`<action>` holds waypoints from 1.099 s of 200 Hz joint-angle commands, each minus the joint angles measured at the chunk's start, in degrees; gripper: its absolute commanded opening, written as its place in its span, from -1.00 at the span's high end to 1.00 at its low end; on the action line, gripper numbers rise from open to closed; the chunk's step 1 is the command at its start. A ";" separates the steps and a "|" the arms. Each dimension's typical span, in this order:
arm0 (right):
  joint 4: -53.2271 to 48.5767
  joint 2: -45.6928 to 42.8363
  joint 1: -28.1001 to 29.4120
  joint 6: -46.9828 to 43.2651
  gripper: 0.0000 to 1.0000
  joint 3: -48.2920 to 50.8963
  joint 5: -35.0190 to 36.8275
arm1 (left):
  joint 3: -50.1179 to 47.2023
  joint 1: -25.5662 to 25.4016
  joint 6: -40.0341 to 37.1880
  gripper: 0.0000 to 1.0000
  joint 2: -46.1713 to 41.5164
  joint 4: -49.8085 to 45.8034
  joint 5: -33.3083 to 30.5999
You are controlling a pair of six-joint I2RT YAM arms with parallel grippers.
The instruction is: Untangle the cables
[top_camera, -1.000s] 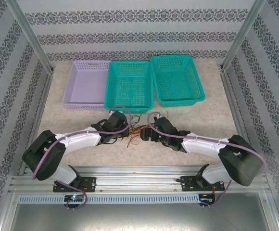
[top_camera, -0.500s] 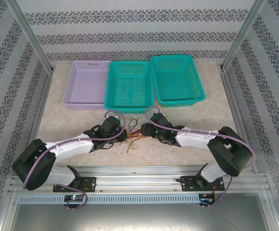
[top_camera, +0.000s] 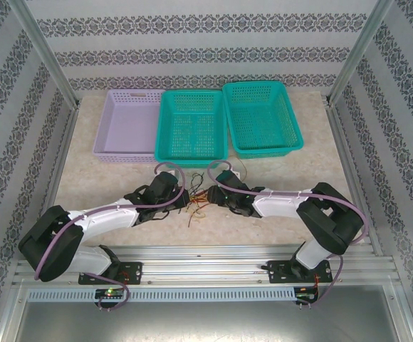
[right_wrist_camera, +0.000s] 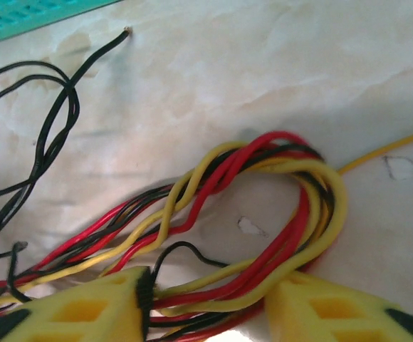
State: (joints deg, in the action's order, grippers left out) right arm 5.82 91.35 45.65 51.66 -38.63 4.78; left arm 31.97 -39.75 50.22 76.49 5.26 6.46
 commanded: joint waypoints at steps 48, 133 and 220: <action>-0.11 -2.20 0.77 0.01 0.81 1.31 3.27 | -3.52 -1.12 2.30 1.00 -8.05 3.42 1.01; -4.76 -15.05 -5.29 -1.79 1.00 8.09 6.38 | -3.45 -1.13 -1.37 1.00 -20.95 -9.87 -3.98; -11.29 -30.12 -18.25 -5.94 1.00 13.74 0.86 | 0.34 -1.12 -7.16 1.00 -24.17 -22.21 -8.80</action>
State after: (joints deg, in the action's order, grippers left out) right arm 0.51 63.96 31.59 48.12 -26.94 3.05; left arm 29.54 -40.69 46.70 54.35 -8.88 3.05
